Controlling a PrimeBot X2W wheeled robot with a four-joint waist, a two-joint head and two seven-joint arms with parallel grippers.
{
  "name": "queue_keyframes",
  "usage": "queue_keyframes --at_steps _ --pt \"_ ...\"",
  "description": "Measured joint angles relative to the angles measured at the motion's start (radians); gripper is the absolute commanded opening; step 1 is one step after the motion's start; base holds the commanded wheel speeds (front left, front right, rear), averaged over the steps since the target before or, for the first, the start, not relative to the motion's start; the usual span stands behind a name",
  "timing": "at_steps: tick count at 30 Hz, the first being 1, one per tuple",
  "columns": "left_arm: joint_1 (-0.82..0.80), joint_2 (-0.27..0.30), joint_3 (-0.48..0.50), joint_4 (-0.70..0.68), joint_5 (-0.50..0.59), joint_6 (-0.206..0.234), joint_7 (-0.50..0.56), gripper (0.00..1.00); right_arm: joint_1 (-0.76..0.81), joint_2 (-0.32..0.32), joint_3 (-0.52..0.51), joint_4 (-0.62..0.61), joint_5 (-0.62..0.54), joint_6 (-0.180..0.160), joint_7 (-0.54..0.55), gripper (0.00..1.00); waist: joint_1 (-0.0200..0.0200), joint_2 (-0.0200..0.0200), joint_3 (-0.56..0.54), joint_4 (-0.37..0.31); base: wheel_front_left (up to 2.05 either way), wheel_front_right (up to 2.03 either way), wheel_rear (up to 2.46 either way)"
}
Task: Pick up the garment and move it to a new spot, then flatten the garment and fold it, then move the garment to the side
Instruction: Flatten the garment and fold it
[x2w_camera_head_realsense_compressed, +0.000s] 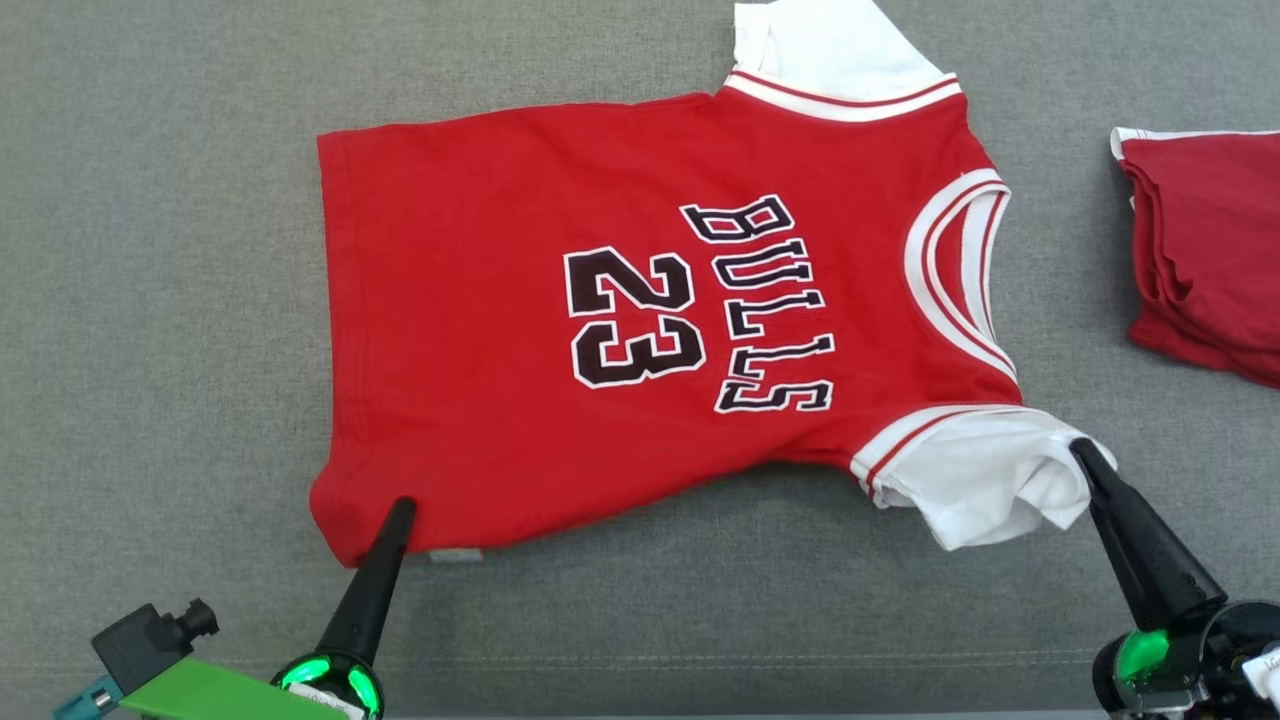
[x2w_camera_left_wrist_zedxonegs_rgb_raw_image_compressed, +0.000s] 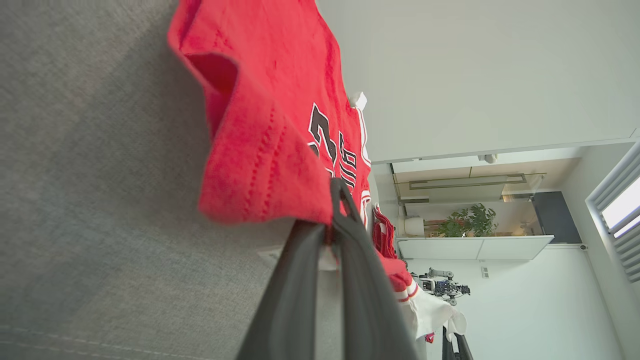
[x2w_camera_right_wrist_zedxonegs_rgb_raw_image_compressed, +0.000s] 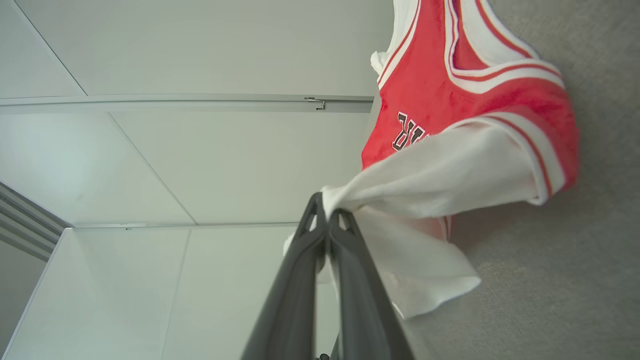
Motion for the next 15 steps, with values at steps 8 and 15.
queue_keyframes --at_steps 8,15 --pt "-0.062 0.072 0.022 -0.031 0.041 0.059 0.046 0.00 -0.116 -0.001 -0.035 0.059 -0.023 -0.108 -0.026 0.00 0.0000 0.0000 0.039 -0.003 0.00 0.00 0.00" --pt "-0.166 0.119 0.026 -0.032 0.047 0.116 0.114 0.00 -0.260 -0.009 -0.017 0.119 -0.063 -0.159 -0.026 0.00 0.0000 0.0000 0.066 -0.003 0.00 0.00 0.00"
